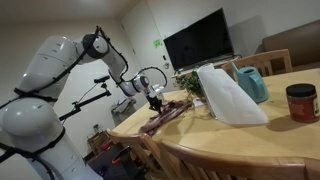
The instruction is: Straighten the red cloth
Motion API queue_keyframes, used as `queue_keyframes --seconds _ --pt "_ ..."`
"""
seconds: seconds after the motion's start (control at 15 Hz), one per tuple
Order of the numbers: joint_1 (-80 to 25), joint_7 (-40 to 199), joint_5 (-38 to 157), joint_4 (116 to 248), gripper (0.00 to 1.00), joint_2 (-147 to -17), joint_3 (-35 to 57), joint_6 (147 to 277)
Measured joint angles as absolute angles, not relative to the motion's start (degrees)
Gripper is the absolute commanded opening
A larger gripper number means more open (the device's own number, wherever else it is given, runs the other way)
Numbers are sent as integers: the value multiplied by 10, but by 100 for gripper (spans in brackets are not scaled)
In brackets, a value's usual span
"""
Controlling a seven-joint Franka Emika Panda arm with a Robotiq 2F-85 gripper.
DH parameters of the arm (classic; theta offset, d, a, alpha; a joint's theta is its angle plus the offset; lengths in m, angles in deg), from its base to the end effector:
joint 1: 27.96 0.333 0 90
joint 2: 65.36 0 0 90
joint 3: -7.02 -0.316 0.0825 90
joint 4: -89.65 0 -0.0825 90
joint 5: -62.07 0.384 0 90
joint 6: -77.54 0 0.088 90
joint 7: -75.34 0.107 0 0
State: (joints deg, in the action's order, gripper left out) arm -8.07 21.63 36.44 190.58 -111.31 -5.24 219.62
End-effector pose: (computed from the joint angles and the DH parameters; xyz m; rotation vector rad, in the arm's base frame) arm 0.5495 0.3386 0.1130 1.8896 2.3839 -0.1001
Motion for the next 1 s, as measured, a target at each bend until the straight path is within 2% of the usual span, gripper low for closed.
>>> queue_keyframes --seconds 1.0 --pt "-19 215 340 1830 1 -1112 -55 2113"
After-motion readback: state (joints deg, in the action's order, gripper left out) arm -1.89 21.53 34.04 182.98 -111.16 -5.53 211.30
